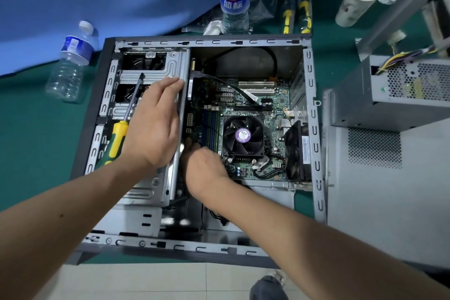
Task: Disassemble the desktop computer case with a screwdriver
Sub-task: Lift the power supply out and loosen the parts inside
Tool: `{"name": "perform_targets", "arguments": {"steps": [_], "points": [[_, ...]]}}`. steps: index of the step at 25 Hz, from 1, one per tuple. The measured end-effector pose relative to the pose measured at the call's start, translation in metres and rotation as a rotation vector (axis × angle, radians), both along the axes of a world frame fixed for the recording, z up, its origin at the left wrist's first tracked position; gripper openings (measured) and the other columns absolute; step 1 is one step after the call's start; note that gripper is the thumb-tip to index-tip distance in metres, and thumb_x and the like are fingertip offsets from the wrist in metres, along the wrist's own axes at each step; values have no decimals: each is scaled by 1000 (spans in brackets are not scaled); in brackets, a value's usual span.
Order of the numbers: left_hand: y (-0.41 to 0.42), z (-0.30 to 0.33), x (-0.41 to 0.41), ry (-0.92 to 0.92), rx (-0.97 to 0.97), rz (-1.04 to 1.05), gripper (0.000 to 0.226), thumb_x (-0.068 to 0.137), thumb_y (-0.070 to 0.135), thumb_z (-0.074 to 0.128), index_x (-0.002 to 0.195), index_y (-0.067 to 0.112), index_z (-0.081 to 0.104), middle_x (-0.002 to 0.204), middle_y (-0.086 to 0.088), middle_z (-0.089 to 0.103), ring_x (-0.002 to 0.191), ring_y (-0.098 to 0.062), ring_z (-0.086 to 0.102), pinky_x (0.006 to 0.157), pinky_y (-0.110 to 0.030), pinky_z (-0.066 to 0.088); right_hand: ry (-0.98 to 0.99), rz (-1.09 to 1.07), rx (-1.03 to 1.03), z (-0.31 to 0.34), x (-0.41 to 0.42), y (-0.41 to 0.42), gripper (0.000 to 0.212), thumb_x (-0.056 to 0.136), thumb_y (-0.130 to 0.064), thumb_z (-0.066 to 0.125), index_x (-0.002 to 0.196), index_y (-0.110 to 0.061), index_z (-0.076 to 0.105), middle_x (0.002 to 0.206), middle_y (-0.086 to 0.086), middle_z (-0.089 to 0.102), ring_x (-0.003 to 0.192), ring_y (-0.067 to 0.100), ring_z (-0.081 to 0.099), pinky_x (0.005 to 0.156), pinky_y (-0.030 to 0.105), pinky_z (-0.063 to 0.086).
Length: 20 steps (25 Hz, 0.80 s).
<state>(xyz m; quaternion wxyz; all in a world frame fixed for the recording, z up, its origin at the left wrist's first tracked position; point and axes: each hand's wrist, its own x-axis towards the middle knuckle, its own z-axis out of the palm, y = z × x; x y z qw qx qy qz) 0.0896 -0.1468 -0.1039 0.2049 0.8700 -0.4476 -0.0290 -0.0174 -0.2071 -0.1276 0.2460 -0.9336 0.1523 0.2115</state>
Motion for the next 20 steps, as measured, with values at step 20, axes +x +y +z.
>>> {"name": "perform_targets", "arguments": {"steps": [20], "points": [[0, 0, -1, 7, 5, 7, 50, 96, 13, 33, 144, 4, 43, 148, -12, 41, 137, -26, 39, 115, -39, 33, -172, 258, -143, -13, 45, -70, 24, 80, -2, 59, 73, -19, 45, 63, -2, 38, 86, 33, 64, 63, 31, 38]]}}
